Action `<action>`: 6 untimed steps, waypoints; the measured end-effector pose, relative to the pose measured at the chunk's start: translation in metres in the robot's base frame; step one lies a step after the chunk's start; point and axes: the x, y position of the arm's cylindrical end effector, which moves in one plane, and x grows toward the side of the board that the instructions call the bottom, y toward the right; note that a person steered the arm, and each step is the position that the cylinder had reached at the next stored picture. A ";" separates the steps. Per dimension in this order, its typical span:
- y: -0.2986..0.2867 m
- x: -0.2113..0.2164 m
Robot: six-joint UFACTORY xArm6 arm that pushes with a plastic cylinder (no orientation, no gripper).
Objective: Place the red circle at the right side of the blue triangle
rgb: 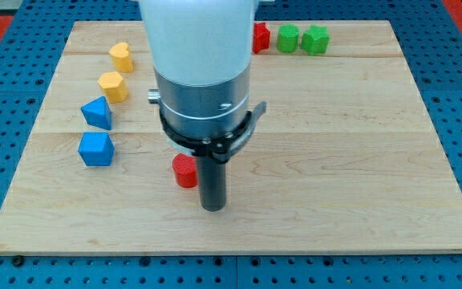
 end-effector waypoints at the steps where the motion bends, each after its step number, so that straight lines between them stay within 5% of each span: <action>1: -0.019 -0.015; 6: -0.078 -0.106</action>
